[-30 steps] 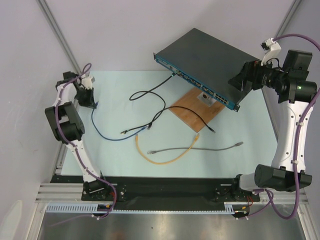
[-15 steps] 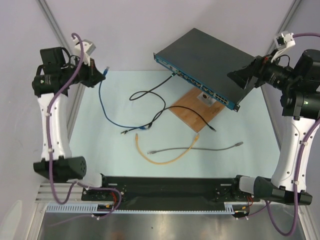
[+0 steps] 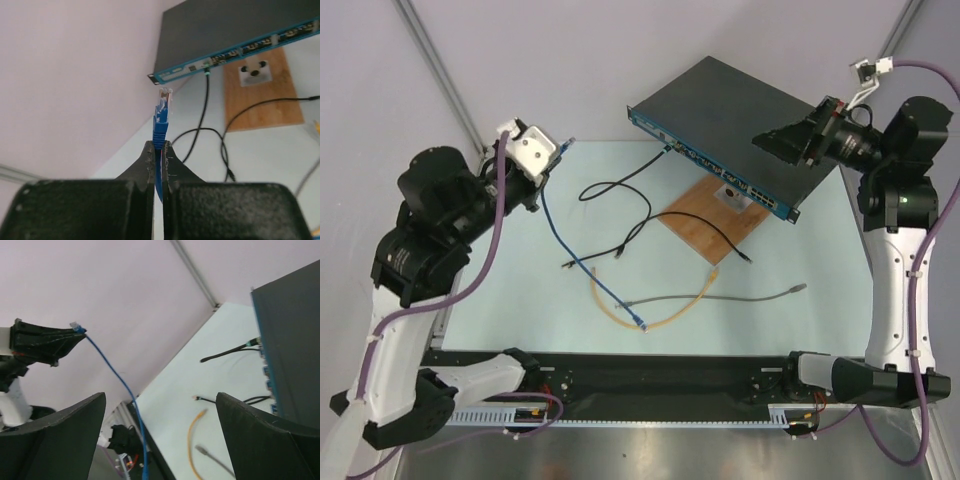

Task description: Insert the plug into the switch port

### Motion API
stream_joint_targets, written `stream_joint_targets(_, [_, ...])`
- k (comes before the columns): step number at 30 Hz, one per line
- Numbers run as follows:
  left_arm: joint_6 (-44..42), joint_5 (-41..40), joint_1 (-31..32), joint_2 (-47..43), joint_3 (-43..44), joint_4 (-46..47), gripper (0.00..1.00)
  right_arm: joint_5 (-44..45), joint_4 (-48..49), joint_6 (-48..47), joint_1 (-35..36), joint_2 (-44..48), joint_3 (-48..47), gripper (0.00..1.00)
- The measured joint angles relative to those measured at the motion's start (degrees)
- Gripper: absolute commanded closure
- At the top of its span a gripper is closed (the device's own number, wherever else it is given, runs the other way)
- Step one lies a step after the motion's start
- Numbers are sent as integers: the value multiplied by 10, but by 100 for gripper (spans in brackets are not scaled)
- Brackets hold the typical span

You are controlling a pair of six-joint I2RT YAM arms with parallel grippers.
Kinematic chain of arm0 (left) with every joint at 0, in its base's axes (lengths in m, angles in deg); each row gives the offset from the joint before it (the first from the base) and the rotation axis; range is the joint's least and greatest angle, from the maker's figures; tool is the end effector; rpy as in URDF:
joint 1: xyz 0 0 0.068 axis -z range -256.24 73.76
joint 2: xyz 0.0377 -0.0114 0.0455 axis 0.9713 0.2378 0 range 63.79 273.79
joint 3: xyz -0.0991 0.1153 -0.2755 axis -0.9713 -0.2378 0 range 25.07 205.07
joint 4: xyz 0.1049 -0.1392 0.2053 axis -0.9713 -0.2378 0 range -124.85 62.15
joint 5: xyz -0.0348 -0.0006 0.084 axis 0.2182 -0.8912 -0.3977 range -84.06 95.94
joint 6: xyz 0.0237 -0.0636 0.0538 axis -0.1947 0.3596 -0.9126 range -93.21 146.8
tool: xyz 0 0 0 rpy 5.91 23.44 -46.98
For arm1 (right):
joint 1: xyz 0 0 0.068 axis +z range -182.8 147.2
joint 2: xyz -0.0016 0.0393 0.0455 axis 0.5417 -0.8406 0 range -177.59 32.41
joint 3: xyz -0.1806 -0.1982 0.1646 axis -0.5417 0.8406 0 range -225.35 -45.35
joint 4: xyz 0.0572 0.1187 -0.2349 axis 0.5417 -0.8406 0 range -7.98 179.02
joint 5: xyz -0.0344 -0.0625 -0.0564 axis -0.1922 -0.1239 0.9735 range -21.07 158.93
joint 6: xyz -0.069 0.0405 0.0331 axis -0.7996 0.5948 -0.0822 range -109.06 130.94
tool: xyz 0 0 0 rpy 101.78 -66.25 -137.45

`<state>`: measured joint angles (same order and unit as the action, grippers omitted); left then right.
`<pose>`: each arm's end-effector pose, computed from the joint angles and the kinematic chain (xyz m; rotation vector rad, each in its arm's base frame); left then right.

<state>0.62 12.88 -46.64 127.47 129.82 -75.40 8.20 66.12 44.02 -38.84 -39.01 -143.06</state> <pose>0.1558 -0.0993 0.5834 0.8677 1.4447 -0.1468 0.2397 0.0418 0.5773 -0.3546 1.6257 1.1555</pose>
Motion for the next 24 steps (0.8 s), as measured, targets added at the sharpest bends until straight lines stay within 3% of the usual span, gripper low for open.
stream_joint_targets(4, [-61,-129,64,-21,-54,75,100,3,32,45,41,-2,15,5])
stream_joint_targets(11, [-274,-316,226,-45,-263,313,100,24,63,81,136,-18,25,12])
stream_joint_targets(17, [-454,-387,332,-38,-377,511,100,56,48,65,200,-42,25,18])
stream_joint_targets(24, [-667,-393,400,-40,-527,788,100,80,30,41,249,-52,25,22])
